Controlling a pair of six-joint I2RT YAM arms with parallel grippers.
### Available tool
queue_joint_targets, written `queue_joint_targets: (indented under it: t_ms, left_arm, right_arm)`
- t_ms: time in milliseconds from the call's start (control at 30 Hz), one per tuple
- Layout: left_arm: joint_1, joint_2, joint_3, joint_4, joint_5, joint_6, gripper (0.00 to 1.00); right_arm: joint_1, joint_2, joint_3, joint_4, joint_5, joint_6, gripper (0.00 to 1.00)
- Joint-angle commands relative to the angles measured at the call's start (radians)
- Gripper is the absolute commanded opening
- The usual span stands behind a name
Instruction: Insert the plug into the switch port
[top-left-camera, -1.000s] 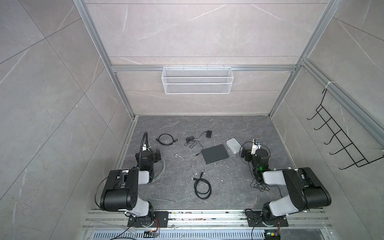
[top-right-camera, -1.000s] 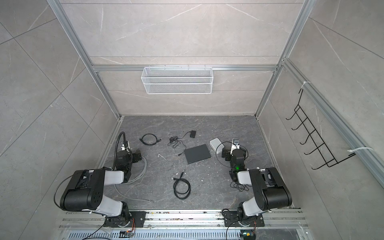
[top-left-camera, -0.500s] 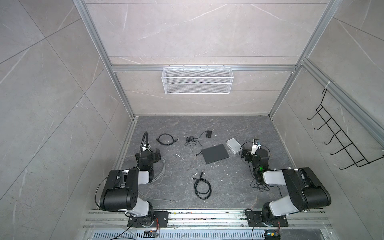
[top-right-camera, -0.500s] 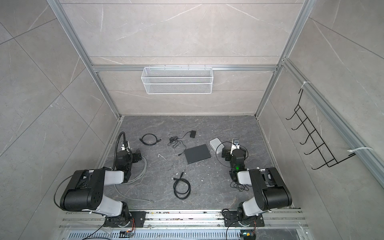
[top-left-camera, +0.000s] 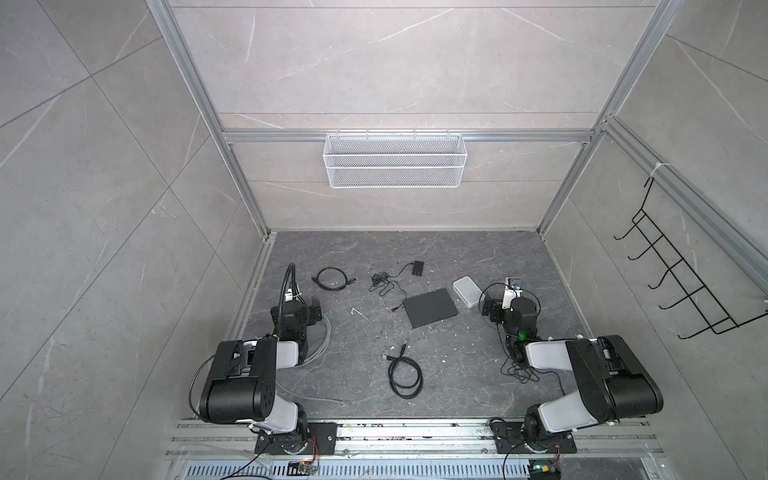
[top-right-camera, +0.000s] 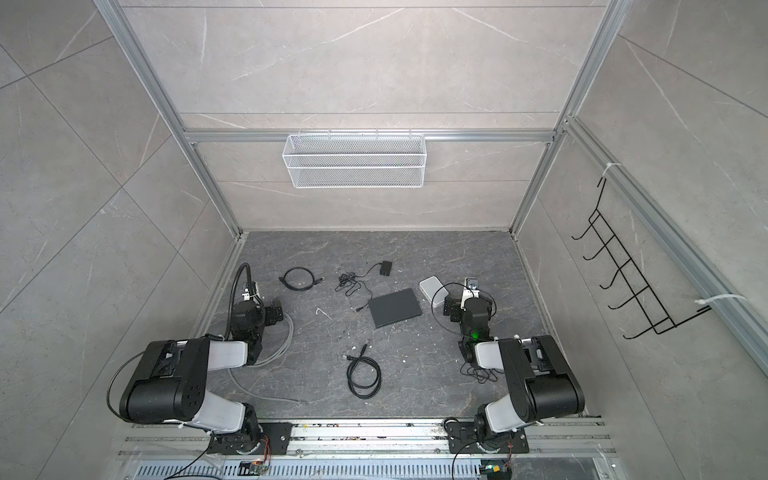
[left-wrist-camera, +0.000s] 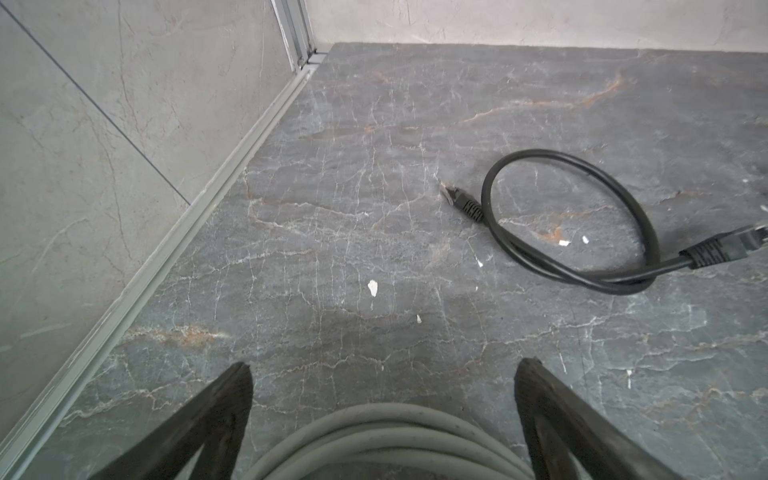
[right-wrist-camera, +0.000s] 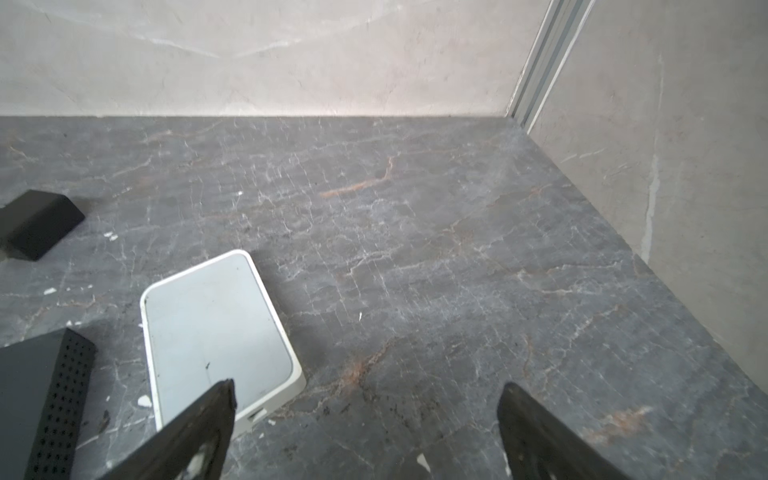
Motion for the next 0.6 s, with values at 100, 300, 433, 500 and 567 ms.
queue_joint_targets:
  t_ms: [100, 300, 433, 500, 567]
  left_arm:
    - [-0.067, -0.155, 0.368, -0.634, -0.071, -0.098, 0.97]
    - [-0.482, -0.127, 0.504, -0.934, -0.132, -0.501, 0.94]
    - [-0.637, 0.038, 0.613, -0.999, -0.021, -0.617, 0.88]
    - [-0.672, 0.103, 0.662, -1.008, 0.002, -0.622, 0.86]
    - [-0.682, 0.158, 0.696, -1.000, 0.068, -0.630, 0.84]
  right_arm:
    - [0.012, -0.141, 0.333, -0.679, -0.036, 0.164, 0.95]
    - [0.096, -0.057, 0.442, -0.929, -0.360, 0.326, 0.84]
    - [0.110, 0.028, 0.492, -0.953, -0.422, 0.353, 0.80]
    - [0.110, 0.076, 0.525, -0.951, -0.452, 0.363, 0.77]
    - [0.113, 0.121, 0.548, -0.944, -0.467, 0.378, 0.75]
